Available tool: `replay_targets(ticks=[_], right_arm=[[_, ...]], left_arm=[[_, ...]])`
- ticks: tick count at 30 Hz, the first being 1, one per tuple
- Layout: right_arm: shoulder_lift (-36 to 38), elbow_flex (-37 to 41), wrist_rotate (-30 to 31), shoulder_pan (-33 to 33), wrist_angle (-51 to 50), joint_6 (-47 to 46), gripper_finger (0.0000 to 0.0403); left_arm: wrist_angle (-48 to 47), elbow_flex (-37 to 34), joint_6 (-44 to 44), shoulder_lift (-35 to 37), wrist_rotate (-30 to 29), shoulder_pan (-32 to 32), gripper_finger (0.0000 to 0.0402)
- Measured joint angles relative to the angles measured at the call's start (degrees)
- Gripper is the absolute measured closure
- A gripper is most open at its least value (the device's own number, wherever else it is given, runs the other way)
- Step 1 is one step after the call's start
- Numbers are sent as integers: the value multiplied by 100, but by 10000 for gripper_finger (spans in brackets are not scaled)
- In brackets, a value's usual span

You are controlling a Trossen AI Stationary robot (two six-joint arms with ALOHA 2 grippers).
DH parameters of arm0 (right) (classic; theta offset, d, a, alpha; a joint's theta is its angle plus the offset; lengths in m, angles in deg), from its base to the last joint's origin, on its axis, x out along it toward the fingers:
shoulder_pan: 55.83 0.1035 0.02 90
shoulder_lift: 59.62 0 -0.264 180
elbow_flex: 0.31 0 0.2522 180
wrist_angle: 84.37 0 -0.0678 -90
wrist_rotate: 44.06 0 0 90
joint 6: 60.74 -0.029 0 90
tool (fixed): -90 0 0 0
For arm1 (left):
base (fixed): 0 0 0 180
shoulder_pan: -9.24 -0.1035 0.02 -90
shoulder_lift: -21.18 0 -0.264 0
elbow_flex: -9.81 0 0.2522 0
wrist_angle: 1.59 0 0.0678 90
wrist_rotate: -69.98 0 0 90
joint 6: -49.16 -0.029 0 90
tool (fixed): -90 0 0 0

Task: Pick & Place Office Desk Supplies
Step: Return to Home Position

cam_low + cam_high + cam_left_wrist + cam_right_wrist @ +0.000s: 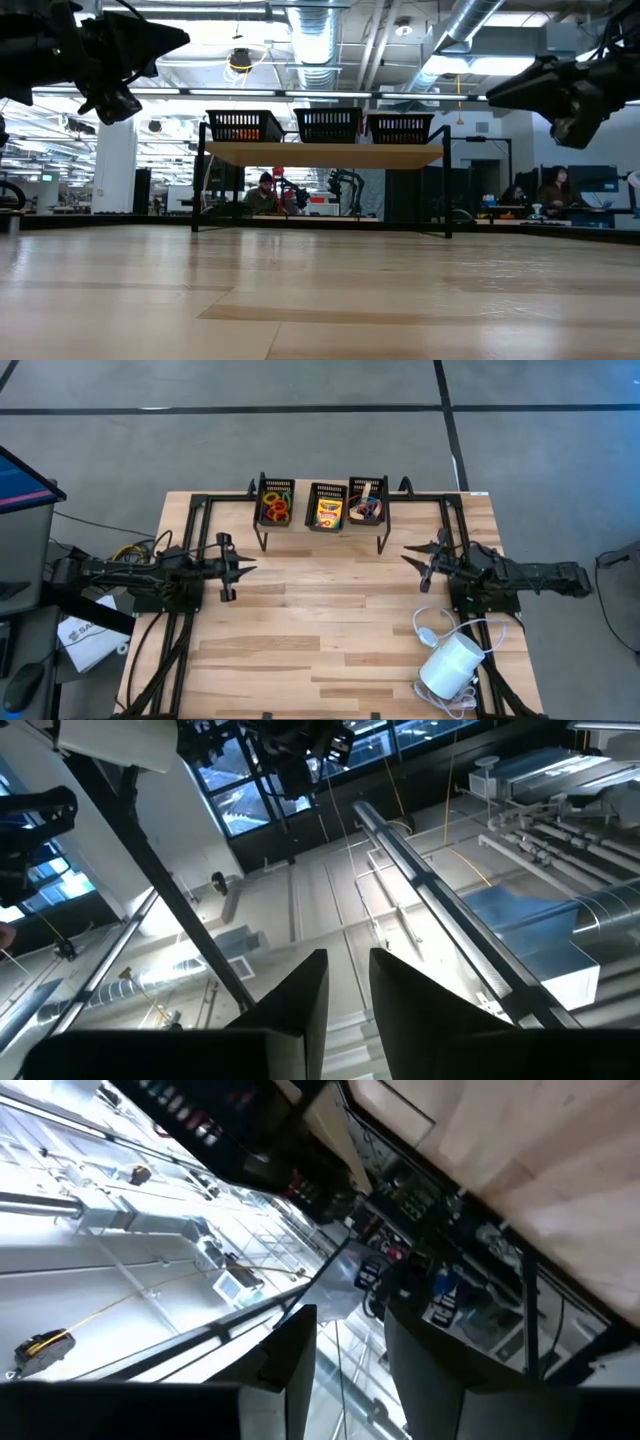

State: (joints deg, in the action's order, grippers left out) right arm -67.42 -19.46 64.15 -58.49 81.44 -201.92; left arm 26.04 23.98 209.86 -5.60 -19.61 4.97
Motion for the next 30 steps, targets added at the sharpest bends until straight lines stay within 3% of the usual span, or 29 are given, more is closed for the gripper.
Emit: replay_targets(ticks=[12, 15, 18, 20, 23, 27, 30], right_arm=[[-1, 0, -5, -133, -39, 99, 285], [-1, 0, -12, -117, -45, 710, 285], [-1, 0, -12, -97, -154, 2609, 285], [-2, 0, 22, -105, -327, 4334, 285], [-6, 0, 283, -133, -662, 6966, 285], [-6, 0, 1093, -174, -856, 10069, 285], [-6, 0, 1297, -174, -861, 11179, 285]], left_arm=[[0, 0, -48, 0, 0, 1, 330], [-54, 0, -929, 0, 0, 1, 330], [-379, 0, -2812, 0, 0, 1, 330], [-695, 0, -4566, 0, -13, 1, 330], [-1261, 0, -8127, 0, -50, 1, 330], [-1817, 0, -13204, -4, -46, 1, 330], [-1916, 0, -15405, -4, -46, 1, 330]])
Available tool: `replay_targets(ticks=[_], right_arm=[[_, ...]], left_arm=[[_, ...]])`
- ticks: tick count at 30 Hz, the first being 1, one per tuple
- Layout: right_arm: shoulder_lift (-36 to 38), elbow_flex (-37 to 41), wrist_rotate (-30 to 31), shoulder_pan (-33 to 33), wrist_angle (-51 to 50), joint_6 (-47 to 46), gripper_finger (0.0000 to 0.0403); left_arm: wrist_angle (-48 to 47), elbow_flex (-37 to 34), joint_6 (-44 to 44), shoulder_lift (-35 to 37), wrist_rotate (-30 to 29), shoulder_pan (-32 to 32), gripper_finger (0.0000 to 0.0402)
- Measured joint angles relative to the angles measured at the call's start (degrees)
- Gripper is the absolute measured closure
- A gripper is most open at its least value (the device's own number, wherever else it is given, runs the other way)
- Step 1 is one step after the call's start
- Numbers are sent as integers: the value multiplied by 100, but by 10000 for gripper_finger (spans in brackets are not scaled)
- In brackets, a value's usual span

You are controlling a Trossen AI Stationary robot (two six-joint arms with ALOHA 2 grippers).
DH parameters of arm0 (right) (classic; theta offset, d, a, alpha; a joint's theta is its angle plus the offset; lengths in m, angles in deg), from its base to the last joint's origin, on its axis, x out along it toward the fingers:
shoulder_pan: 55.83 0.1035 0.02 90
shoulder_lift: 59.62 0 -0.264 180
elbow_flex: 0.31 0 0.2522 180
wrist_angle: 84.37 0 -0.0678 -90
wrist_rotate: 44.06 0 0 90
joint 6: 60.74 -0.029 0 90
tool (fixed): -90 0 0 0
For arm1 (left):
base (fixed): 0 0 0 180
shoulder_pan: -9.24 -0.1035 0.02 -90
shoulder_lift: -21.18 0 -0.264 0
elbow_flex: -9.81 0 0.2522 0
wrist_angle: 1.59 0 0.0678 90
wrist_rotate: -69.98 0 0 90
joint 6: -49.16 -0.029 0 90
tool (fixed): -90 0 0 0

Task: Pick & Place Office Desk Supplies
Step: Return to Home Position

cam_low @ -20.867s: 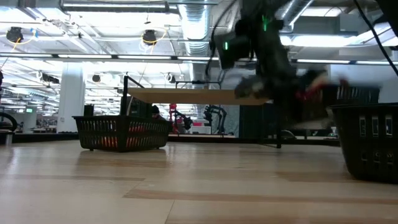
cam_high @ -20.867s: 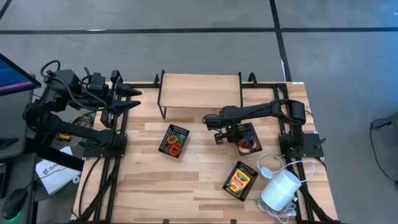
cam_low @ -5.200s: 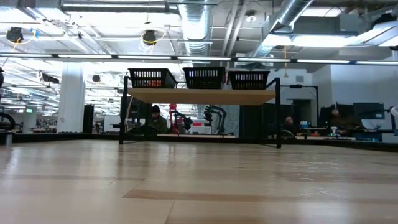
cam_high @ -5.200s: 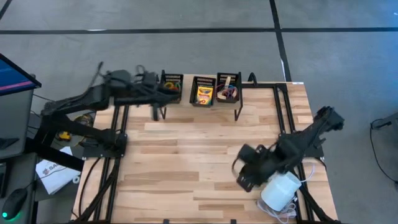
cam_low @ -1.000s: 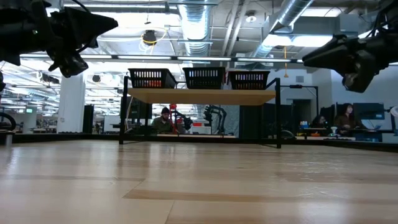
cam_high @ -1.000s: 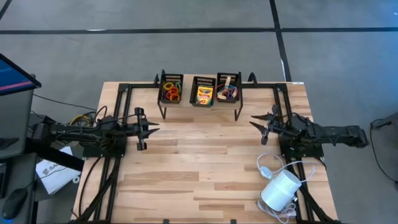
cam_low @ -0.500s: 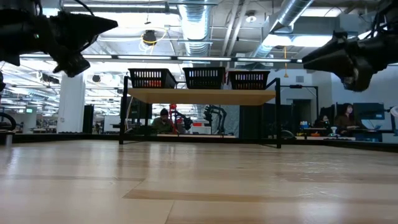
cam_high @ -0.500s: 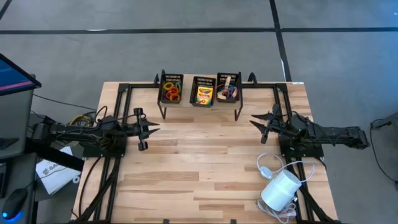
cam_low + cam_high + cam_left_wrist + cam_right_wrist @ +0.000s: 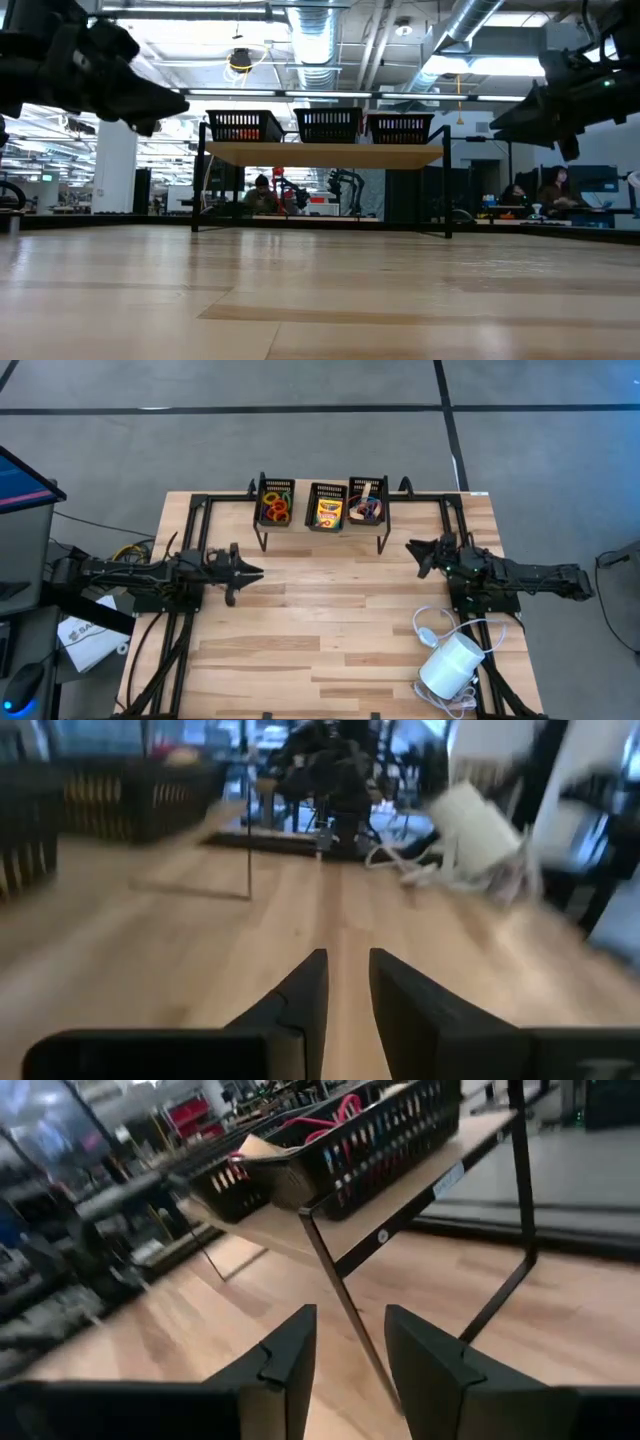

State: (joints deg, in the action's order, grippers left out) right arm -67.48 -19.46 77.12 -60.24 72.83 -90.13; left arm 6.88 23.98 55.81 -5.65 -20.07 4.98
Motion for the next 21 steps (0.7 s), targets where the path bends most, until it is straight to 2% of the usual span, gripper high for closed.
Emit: replay_targets(ticks=[2, 4, 21], right_arm=[[0, 0, 2, -2, 0, 165, 285], [0, 0, 0, 0, 0, 174, 285], [0, 0, -2, 0, 2, 194, 285]], left_arm=[[18, 0, -740, 3, 0, 0, 330], [26, 0, -977, 4, 0, 0, 330], [67, 0, -925, 4, 2, 0, 330]])
